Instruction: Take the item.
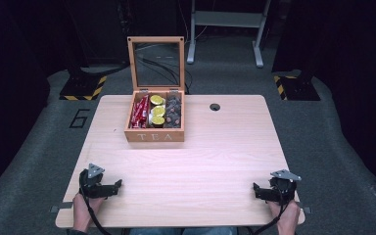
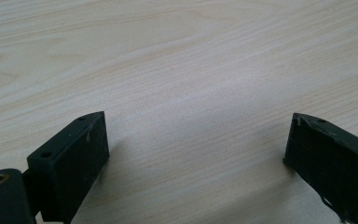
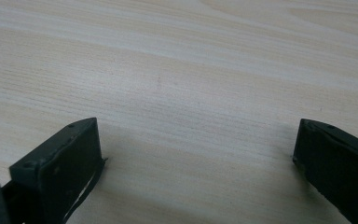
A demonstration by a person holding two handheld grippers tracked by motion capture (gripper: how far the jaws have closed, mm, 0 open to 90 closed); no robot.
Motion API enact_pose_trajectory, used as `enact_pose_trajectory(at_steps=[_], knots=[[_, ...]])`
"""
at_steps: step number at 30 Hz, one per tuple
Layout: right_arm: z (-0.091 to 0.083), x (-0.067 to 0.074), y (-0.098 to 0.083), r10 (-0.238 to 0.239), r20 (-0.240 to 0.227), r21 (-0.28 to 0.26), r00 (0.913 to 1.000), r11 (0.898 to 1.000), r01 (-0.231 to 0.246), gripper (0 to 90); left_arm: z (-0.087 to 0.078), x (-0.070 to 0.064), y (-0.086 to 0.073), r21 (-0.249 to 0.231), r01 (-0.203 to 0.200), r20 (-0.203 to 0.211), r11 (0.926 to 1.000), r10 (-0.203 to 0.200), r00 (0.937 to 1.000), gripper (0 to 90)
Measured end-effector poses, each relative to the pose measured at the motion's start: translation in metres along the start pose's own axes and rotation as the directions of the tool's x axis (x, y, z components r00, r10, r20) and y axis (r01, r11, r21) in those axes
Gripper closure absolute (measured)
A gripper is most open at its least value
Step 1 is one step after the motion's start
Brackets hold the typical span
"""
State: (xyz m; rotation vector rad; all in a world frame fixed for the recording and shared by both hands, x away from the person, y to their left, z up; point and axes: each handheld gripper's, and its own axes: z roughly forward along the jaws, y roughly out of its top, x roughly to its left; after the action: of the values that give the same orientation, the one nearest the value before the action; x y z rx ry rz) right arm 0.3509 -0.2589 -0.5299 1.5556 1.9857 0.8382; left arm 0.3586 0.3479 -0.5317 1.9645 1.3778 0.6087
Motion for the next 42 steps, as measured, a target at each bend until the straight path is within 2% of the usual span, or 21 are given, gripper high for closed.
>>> enact_pose_trajectory(at_steps=[14,16,18,20,26,28,29,32,36,42], knots=[[0.003,-0.003,0.002,-0.023,-0.024,-0.005,0.9994,1.0,0.023,0.0,0.0,0.0,0.0,0.001,-0.005,0.0,1.0,0.005,1.0,5.8],[0.003,-0.003,0.003,-0.03,-0.03,-0.004,0.9991,1.0,0.03,0.0,-0.001,0.0,0.001,0.019,-0.011,0.008,0.9998,0.01,0.9999,4.3],[0.003,-0.003,0.003,-0.031,-0.026,-0.003,0.9992,1.0,0.031,0.0,0.001,0.0,0.0,0.009,-0.008,0.007,0.9999,0.007,0.9999,2.5],[0.003,-0.003,0.003,-0.032,-0.027,-0.005,0.9991,0.999,0.032,0.0,0.0,0.0,0.001,0.025,-0.015,0.014,0.9996,0.015,0.9998,1.3],[0.004,-0.004,0.003,-0.041,-0.035,-0.008,0.9985,0.999,0.041,0.0,0.001,0.0,0.001,0.016,-0.01,0.009,0.9998,0.01,0.9999,0.3],[0.005,-0.004,0.004,-0.041,-0.048,-0.006,0.998,0.999,0.04,0.0,0.001,-0.001,0.003,0.03,-0.013,0.012,0.9995,0.012,0.9998,0.0],[0.005,-0.006,0.005,-0.062,-0.063,-0.005,0.9961,0.998,0.062,0.0,0.002,-0.001,0.004,0.031,-0.017,0.021,0.9994,0.016,0.9997,0.0],[0.006,-0.007,0.006,-0.074,-0.071,-0.004,0.9947,0.997,0.074,0.0,0.0,-0.001,0.007,0.034,-0.018,0.028,0.9993,0.017,0.9995,0.0],[0.007,-0.008,0.006,-0.078,-0.076,-0.006,0.9941,0.997,0.078,0.0,-0.004,-0.003,0.013,0.021,-0.017,0.036,0.9996,0.016,0.9992,0.1],[0.006,-0.008,0.006,-0.077,-0.072,-0.005,0.9944,0.997,0.077,0.0,-0.012,-0.011,0.03,-0.007,-0.047,0.066,0.9989,0.047,0.9967,0.1]])
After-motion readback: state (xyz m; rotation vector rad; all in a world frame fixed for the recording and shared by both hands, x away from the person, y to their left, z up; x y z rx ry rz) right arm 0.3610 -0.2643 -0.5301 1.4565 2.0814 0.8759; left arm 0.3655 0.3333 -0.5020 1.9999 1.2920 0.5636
